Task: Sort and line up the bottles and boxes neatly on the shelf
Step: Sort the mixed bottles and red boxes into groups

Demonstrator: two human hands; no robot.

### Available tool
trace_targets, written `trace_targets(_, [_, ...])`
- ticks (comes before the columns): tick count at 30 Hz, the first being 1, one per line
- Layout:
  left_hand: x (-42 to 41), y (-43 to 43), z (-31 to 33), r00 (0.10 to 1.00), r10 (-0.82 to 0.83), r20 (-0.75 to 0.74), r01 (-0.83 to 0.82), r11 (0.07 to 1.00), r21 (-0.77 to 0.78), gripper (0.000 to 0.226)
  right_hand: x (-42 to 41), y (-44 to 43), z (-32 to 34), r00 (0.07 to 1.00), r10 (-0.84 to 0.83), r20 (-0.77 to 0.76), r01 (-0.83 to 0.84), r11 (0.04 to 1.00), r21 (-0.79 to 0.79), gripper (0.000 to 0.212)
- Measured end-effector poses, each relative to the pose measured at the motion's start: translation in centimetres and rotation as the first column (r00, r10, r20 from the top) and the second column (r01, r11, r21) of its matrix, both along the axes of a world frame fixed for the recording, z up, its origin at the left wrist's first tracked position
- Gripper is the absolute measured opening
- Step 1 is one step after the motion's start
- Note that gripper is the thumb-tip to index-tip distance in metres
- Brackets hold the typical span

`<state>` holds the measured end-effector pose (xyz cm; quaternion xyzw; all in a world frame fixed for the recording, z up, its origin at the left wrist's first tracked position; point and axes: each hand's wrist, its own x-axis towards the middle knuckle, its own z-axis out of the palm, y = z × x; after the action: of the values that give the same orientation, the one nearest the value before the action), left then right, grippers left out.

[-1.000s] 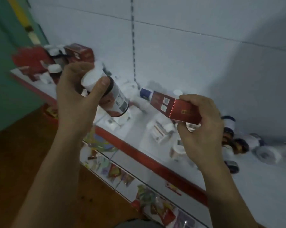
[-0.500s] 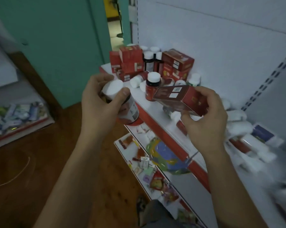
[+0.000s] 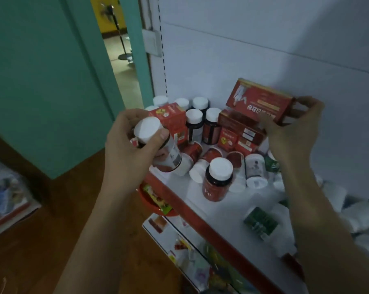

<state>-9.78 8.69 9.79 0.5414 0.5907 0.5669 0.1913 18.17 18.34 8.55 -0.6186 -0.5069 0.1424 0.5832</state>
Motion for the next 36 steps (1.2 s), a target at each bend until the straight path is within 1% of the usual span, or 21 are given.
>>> trace_targets(2, [0.0,2.3,0.5,0.999,-0.047,0.023,0.047,0.999,0.000,0.043,0.0,0.6,-0.7,0.994,-0.046,0.102,0.049,0.999,-0.023,0.077])
trace_targets(4, [-0.2,5.3,1.1,0.990,-0.136,0.021,0.136,0.991,0.011,0.045,0.1,1.0,-1.2,0.970,-0.125,0.209,0.136,0.990,-0.037,0.067])
trace_targets(6, [-0.4,8.0,1.7,0.977,-0.211,0.012,0.211,0.977,0.042,0.045,0.0,1.1,-1.5,0.956,-0.164,0.244,0.181,0.982,-0.050,0.062])
trace_targets(8, [-0.5,10.3,2.4,0.959,-0.282,0.010,0.281,0.958,0.063,0.044,-0.2,1.1,-1.3,0.942,-0.207,0.265,0.235,0.969,-0.076,0.061])
trace_targets(11, [-0.7,13.4,3.1,0.912,-0.409,-0.019,0.410,0.911,0.042,0.043,-0.9,1.4,-0.7,0.915,-0.271,0.300,0.329,0.930,-0.162,0.065])
trace_targets(13, [-0.6,15.2,3.1,0.852,-0.520,-0.066,0.521,0.853,0.011,0.044,-1.3,1.8,-0.4,0.911,-0.272,0.309,0.348,0.910,-0.226,0.065])
trace_targets(16, [0.3,17.1,2.5,0.724,-0.677,-0.135,0.674,0.735,-0.074,0.045,-2.4,2.2,-0.1,0.918,-0.296,0.266,0.375,0.865,-0.333,0.066])
trace_targets(18, [1.0,17.8,1.9,0.635,-0.741,-0.216,0.729,0.668,-0.150,0.044,-3.1,2.0,-0.4,0.903,-0.342,0.258,0.414,0.853,-0.318,0.066])
trace_targets(20, [1.6,18.3,1.4,0.551,-0.773,-0.315,0.756,0.622,-0.204,0.043,-3.8,1.0,-0.7,0.879,-0.414,0.236,0.466,0.852,-0.239,0.060])
trace_targets(22, [2.1,18.7,0.8,0.496,-0.790,-0.361,0.772,0.591,-0.233,0.043,-4.4,-0.4,-1.0,0.855,-0.480,0.197,0.513,0.839,-0.183,0.051])
trace_targets(25, [2.5,19.1,-0.1,0.436,-0.811,-0.390,0.784,0.555,-0.278,0.048,-5.3,-2.5,-1.6,0.833,-0.521,0.187,0.551,0.811,-0.195,0.035])
trace_targets(27, [2.8,19.3,-0.8,0.390,-0.811,-0.435,0.778,0.543,-0.315,0.049,-5.8,-3.5,-2.2,0.824,-0.536,0.183,0.565,0.803,-0.191,0.029])
trace_targets(30, [3.2,19.3,-1.9,0.346,-0.788,-0.509,0.766,0.551,-0.332,0.047,-6.4,-4.4,-3.0,0.816,-0.549,0.180,0.576,0.794,-0.194,0.028])
trace_targets(33, [3.6,19.3,-2.4,0.289,-0.755,-0.588,0.737,0.568,-0.367,0.044,-7.0,-5.1,-3.4,0.816,-0.548,0.187,0.578,0.782,-0.231,0.029])
trace_targets(34, [3.7,19.3,-2.5,0.288,-0.750,-0.596,0.729,0.575,-0.371,0.043,-7.2,-5.3,-3.5,0.817,-0.541,0.199,0.576,0.782,-0.239,0.030])
trace_targets(36, [4.0,19.3,-2.6,0.320,-0.742,-0.589,0.724,0.593,-0.353,0.042,-7.3,-5.6,-3.9,0.821,-0.518,0.240,0.568,0.784,-0.250,0.029])
